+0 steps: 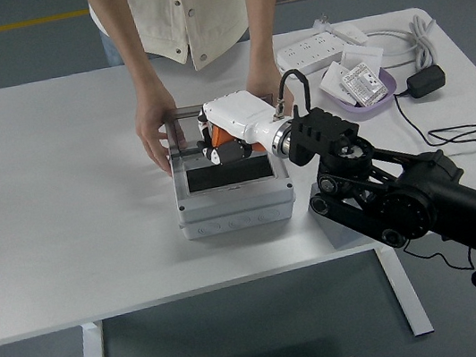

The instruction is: Fetch the battery,place it into the box,close the lid of the box

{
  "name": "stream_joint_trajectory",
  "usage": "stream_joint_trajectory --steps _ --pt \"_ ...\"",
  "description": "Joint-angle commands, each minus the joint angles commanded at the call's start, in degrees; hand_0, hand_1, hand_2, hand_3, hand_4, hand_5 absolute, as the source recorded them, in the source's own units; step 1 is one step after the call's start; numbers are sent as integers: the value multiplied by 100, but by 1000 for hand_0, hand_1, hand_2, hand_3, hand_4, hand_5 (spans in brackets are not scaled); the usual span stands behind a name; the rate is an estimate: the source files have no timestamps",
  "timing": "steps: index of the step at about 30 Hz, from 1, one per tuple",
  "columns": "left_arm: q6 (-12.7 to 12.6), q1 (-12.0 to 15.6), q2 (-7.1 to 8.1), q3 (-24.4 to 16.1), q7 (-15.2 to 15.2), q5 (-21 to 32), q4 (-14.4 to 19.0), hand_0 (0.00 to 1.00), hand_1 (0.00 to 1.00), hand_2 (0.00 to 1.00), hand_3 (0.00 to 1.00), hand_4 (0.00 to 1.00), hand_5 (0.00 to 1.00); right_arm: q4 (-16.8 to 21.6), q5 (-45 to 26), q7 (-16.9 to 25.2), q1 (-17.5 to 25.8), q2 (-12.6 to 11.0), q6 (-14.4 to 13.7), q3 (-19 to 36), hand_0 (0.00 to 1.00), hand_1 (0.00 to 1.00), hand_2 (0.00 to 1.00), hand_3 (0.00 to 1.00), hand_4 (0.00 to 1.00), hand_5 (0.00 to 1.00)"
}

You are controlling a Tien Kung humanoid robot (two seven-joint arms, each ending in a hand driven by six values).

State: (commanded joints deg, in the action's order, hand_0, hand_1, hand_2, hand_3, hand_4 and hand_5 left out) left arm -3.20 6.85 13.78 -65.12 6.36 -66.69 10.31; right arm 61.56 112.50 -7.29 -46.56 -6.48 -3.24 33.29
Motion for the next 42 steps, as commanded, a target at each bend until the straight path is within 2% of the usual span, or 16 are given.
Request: stream_joint_trajectory --steps 7,16,17,22,23,28,29,34,35,42 --pt "10 -24 -2 36 9 14 0 600 749 579 514 235 66 -165 -132 58 -30 88 -84 -160 58 184 193 200 2 2" --pt "30 -43 -8 121 17 73 0 600 749 581 515 232 63 -217 -314 246 33 88 4 -176 65 183 192 199 2 2" --pt "33 -46 -10 124 19 73 0 597 750 582 514 217 56 -216 -315 259 37 85 11 -173 103 192 238 237 2 2" --pt "52 -46 -14 99 33 30 0 597 750 582 514 217 56 -217 -304 316 49 74 32 -169 103 192 238 237 2 2" --pt "54 -44 -15 86 35 14 0 594 750 582 512 196 46 -218 -300 323 47 74 34 -172 191 264 358 425 74 130" --pt "74 -44 -24 46 45 -51 0 594 750 582 512 196 46 -183 -242 300 27 61 55 -190 191 264 358 425 74 130" --pt "76 -45 -26 50 45 -51 0 590 751 583 510 171 28 -178 -249 306 27 60 47 -191 206 292 404 493 300 200" --pt "100 -52 -22 77 41 -35 0 590 751 583 510 171 28 -171 -263 343 41 70 -44 -201 206 292 404 493 300 200" --pt "105 -53 -19 82 40 -33 0 587 750 586 511 148 7 -178 -264 356 44 75 -78 -201 194 290 396 494 321 232" --pt "125 -72 -10 105 40 -34 0 585 750 590 512 127 2 -207 -208 389 56 82 -192 -159 192 285 388 489 343 258"
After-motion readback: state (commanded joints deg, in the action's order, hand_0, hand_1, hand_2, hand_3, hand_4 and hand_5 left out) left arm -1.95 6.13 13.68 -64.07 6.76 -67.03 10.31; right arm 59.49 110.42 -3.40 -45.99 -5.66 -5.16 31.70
